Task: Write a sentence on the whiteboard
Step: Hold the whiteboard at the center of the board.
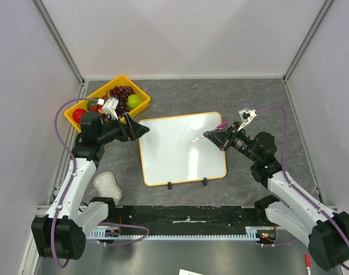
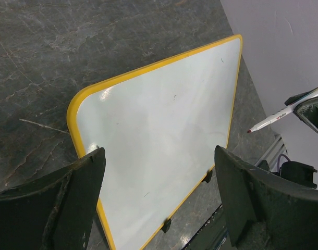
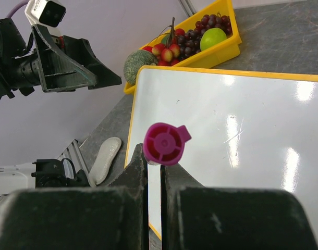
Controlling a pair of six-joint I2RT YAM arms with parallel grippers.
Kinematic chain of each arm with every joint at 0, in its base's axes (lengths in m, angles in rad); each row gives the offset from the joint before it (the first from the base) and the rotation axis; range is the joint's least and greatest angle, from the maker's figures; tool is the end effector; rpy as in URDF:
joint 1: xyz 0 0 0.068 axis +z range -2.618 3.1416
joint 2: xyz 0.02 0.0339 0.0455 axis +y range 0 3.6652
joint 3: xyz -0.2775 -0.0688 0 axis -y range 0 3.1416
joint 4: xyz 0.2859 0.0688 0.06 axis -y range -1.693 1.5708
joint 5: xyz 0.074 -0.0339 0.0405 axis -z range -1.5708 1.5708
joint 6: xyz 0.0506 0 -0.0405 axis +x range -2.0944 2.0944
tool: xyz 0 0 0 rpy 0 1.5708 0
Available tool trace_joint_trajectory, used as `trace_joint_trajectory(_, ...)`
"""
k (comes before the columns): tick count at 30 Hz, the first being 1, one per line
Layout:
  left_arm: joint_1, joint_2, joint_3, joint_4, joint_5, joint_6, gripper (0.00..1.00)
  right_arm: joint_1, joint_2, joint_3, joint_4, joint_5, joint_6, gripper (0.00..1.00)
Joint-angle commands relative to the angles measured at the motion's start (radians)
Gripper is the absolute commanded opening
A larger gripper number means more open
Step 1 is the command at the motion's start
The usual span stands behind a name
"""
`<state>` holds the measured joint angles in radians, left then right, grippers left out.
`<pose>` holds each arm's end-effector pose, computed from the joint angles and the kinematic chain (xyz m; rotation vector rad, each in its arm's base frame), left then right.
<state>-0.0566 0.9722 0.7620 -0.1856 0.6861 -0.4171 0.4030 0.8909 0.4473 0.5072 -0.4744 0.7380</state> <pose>0.2579 -0.0467 0.2982 0.1065 1.9968 -0.9794 0.2193 0.1186 0.2683 -0.1399 1.6481 1.2477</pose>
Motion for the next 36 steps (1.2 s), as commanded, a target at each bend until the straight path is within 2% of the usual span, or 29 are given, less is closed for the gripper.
trace_joint_trajectory(1, 0.005, -0.018, 0.011, 0.009, -0.003, 0.043, 0.9, -0.001, -0.015, -0.005, 0.065, 0.008, -0.005, 0.0)
trace_joint_trajectory(15, 0.006, -0.018, 0.017, -0.005, -0.014, 0.055, 0.89, -0.001, -0.004, -0.01, 0.1, -0.003, 0.012, 0.0)
trace_joint_trajectory(21, 0.006, -0.023, 0.031, -0.098, -0.166, 0.018, 0.89, 0.0, 0.011, 0.008, 0.076, -0.001, 0.006, 0.0)
trace_joint_trajectory(24, 0.004, -0.062, -0.061, -0.065, -0.215, -0.048, 0.89, 0.01, 0.02, 0.033, 0.042, -0.001, -0.011, 0.0)
trace_joint_trajectory(29, 0.004, -0.15, -0.203, 0.061, -0.192, -0.115, 0.89, 0.071, 0.028, 0.089, -0.065, 0.04, -0.075, 0.0)
trace_joint_trajectory(36, 0.006, -0.064, -0.228, 0.175, -0.094, -0.1, 0.88, 0.203, 0.062, 0.2, -0.147, 0.125, -0.143, 0.0)
